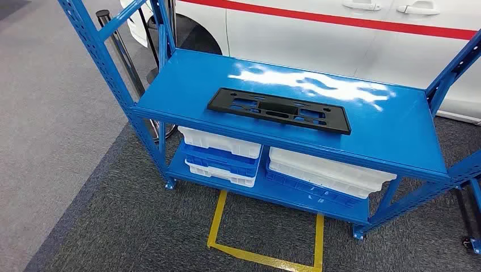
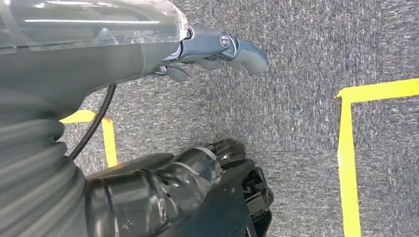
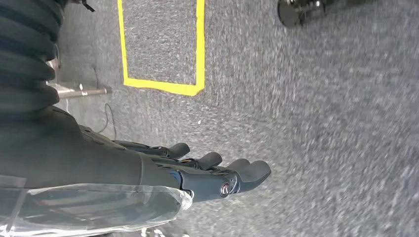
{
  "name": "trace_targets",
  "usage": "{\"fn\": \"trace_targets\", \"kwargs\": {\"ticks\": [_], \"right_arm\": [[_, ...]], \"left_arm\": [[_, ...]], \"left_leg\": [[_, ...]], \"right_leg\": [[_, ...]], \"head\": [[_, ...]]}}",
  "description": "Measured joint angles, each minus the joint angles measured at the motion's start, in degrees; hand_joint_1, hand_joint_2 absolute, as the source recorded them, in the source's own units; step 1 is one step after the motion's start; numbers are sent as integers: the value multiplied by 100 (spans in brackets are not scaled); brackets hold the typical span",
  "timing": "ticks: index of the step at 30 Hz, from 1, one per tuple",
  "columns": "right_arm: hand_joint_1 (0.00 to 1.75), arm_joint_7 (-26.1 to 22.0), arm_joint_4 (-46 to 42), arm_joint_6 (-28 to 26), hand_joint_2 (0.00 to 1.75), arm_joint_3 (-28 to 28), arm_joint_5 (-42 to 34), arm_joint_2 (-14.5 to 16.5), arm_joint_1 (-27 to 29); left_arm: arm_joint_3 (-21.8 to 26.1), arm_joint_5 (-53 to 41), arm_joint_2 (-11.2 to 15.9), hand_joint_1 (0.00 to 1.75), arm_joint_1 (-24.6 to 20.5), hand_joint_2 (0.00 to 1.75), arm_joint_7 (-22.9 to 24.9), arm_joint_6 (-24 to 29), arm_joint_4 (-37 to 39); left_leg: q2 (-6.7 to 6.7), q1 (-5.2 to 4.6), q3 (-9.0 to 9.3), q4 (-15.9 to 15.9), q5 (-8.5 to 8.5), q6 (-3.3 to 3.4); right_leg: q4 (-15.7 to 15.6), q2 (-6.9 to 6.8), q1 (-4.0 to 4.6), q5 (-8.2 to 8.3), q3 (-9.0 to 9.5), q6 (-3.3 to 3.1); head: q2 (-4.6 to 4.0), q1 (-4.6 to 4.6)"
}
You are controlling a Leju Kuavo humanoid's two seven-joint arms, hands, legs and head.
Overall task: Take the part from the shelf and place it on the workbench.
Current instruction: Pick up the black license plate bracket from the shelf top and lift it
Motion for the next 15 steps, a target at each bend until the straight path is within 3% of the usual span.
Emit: {"fn": "trace_targets", "kwargs": {"ticks": [4, 8, 15], "right_arm": [[0, -179, 5, -376, 175, -226, -195, -7, -11], [0, -613, 4, -744, 0, -633, -427, -97, -17], [0, -2010, -78, -749, 0, -1337, -603, -393, -15]], "left_arm": [[47, -56, -17, 0, -10, 0, 27, 21, 20], [102, -117, -25, 0, -14, 0, 68, 72, 34], [206, -152, -31, 0, -17, 0, 103, 157, 47]], "left_leg": [[0, 0, 0, 0, 0, 0], [0, -1, 0, 0, 0, 0], [0, -5, 0, 1, 0, 1]], "right_leg": [[0, 0, 0, 0, 0, 0], [0, 0, 0, 0, 0, 0], [0, 0, -4, 0, 0, 0]], "head": [[0, 0], [0, 0], [0, 0]]}}
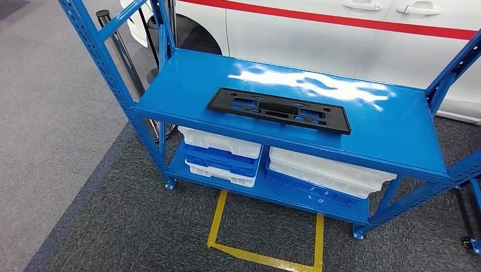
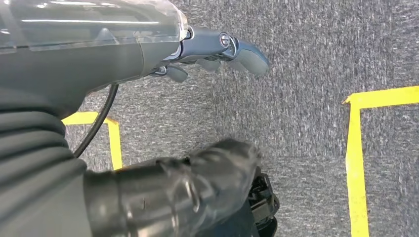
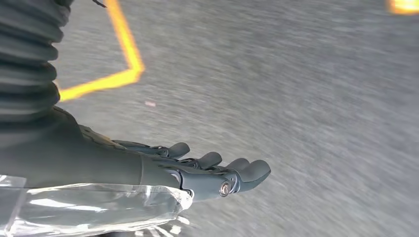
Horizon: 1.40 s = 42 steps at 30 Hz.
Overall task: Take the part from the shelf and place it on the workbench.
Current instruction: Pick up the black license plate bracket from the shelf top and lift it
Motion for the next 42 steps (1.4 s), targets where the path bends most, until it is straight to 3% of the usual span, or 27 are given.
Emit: {"fn": "trace_targets", "kwargs": {"ticks": [4, 7, 10, 14, 18, 24, 32, 42], "right_arm": [[0, -1012, -171, 173, 0, -438, 178, -108, 4], [0, -1653, -611, 441, 0, -737, 838, -99, 61], [0, -1767, -1757, 792, 0, -991, 2048, 166, 209], [0, -1677, -3869, 1152, 0, -960, 3338, 815, 476], [0, -1616, -5621, 921, 0, -102, 3839, 1154, 836], [0, -1528, -6951, 175, 0, 1676, 4217, 1020, 992], [0, -1454, -7314, -15, 0, 3019, 4351, 795, 804], [0, -1237, -7315, 817, 0, 3718, 3725, 554, 599]], "left_arm": [[69, -22, -8, 0, -2, 0, 0, 43, 5], [140, -71, -20, 0, -2, 0, -2, 58, 8], [210, -147, -36, 0, -1, 0, -9, 65, 9], [285, -275, -52, 0, -3, 0, -45, 50, 10], [316, -430, -56, 0, -8, 0, -89, 17, 10], [315, -657, -61, 0, -72, 0, -139, -58, 10], [304, -805, -71, 0, -142, 0, -150, -83, 10], [304, -804, -73, 0, -168, 0, -364, -369, 10]], "left_leg": [[0, 0, 0, 0, 0, 0], [0, 0, -2, 0, 0, 0], [0, 2, -3, 0, 1, 0], [0, 4, 1, 1, 4, -4], [0, 8, 1, 0, 6, -6], [7, 9, -2, 0, 6, -6], [5, 3, 1, 0, 6, -5], [1, 2, -2, 1, 6, -4]], "right_leg": [[0, 0, -1, 0, 0, 0], [0, 0, -1, 0, 0, 0], [1, 0, -1, 0, -1, 0], [2, 0, 0, 0, 0, 0], [4, -1, 4, 0, -3, -1], [6, 6, 10, 0, -7, -1], [4, 5, 4, 0, -6, 0], [3, 3, 3, 0, -9, 0]], "head": [[0, -1], [0, 0], [0, -1], [0, -1], [0, -1], [0, -1], [0, 0], [0, 0]]}}
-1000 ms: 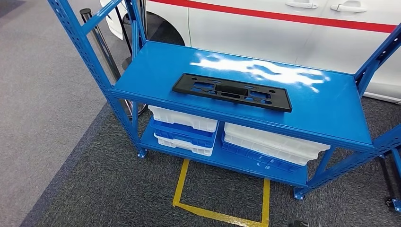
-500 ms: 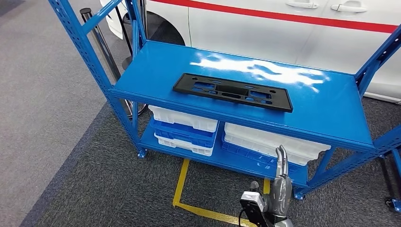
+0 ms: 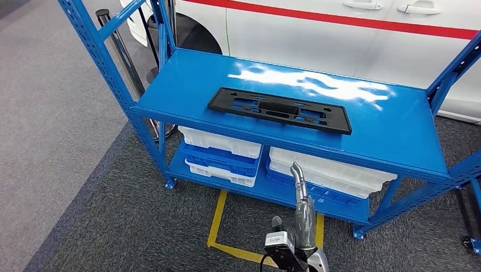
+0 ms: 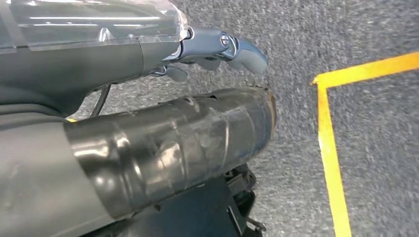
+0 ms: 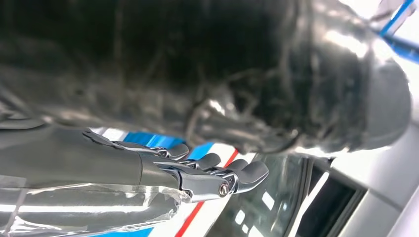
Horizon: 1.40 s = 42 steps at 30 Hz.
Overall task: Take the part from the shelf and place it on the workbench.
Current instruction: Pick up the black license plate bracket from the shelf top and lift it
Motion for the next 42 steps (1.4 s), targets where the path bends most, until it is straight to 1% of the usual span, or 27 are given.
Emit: {"fn": "trace_targets", "kwargs": {"ticks": [5, 9, 13, 18, 25, 33, 37, 41, 42], "right_arm": [[0, 10, 68, 262, 0, 206, -41, -121, -51], [0, 7, 115, 335, 0, 308, -34, -191, -79], [0, 0, 130, 384, 175, 384, 17, -250, -106], [0, 53, 130, 388, 175, 429, 64, -322, -115], [0, 102, 141, 406, 175, 479, 51, -370, -128], [0, 191, 154, 498, 175, 486, -177, -371, -142], [0, 175, 153, 491, 0, 486, -224, -371, -143], [0, 155, 150, 507, 175, 486, -272, -371, -142], [0, 154, 149, 533, 175, 486, -303, -371, -142]], "left_arm": [[-1, -67, 0, 0, -2, 0, -124, -90, 0], [-5, -134, 0, 0, -4, 0, -205, -96, 0], [-7, -170, 0, 0, -4, 0, -326, -139, 0], [-24, -182, 0, 0, -4, 0, -681, -217, 0], [-24, -175, 1, 0, -2, 0, -732, -403, 0], [-21, -190, 2, 0, 5, 0, -638, -258, 0], [-19, -191, 2, 0, 9, 0, -619, -229, 2], [-13, -196, 2, 0, 10, 0, -615, -227, 2], [-11, -200, 2, 0, 10, 0, -615, -228, 2]], "left_leg": [[0, 0, 0, 0, 0, 0], [0, 0, 0, 0, 0, 0], [0, 0, 0, 0, 0, 0], [0, 0, 0, 0, 0, 0], [-1, 0, -1, 0, 0, 0], [-1, 0, -1, 0, 0, 0], [-1, 0, -1, 0, 0, 0], [-1, 0, -1, 0, 0, 0], [-1, 0, -1, 0, 0, 0]], "right_leg": [[0, -1, 0, 0, 0, 0], [0, -1, 0, 0, 0, 0], [0, -1, 0, 0, 0, 0], [0, -1, 0, 0, 0, 0], [0, -2, 0, 0, 0, 0], [0, -2, 0, 0, 0, 0], [0, -2, 0, 0, 0, 0], [0, -2, 0, 0, 0, 0], [0, -2, 0, 0, 0, 0]], "head": [[0, 0], [0, 0], [0, 0], [0, 0], [0, 0], [0, 0], [0, 0], [0, 0], [0, 0]]}}
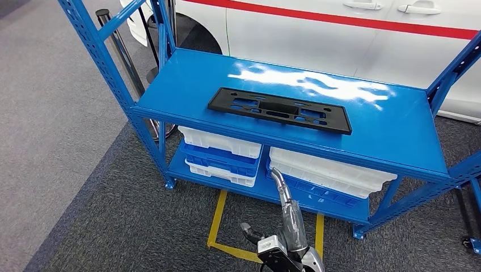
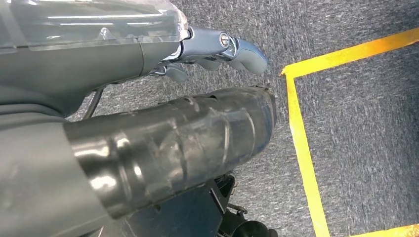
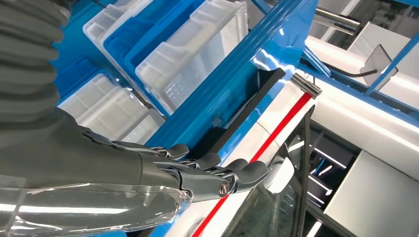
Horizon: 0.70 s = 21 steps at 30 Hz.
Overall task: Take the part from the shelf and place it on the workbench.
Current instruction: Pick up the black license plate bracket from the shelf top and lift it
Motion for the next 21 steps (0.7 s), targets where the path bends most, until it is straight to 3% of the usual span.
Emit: {"fn": "trace_targets", "kwargs": {"ticks": [18, 21], "right_arm": [[0, 50, -3, 320, 175, 4, -439, -2, 25], [0, 257, -3, 463, 44, 2, -657, 11, 22]], "left_arm": [[46, -13, 1, 0, 13, 0, -2, 26, 15], [72, 14, 2, 0, 19, 0, -16, 41, 15]], "left_leg": [[-1, -37, -24, 35, -12, 28], [0, -20, -11, -30, 28, 96]], "right_leg": [[-21, -4, -43, 19, -1, 29], [-51, -7, -44, 32, 12, 78]], "head": [[0, -1], [0, -1]]}}
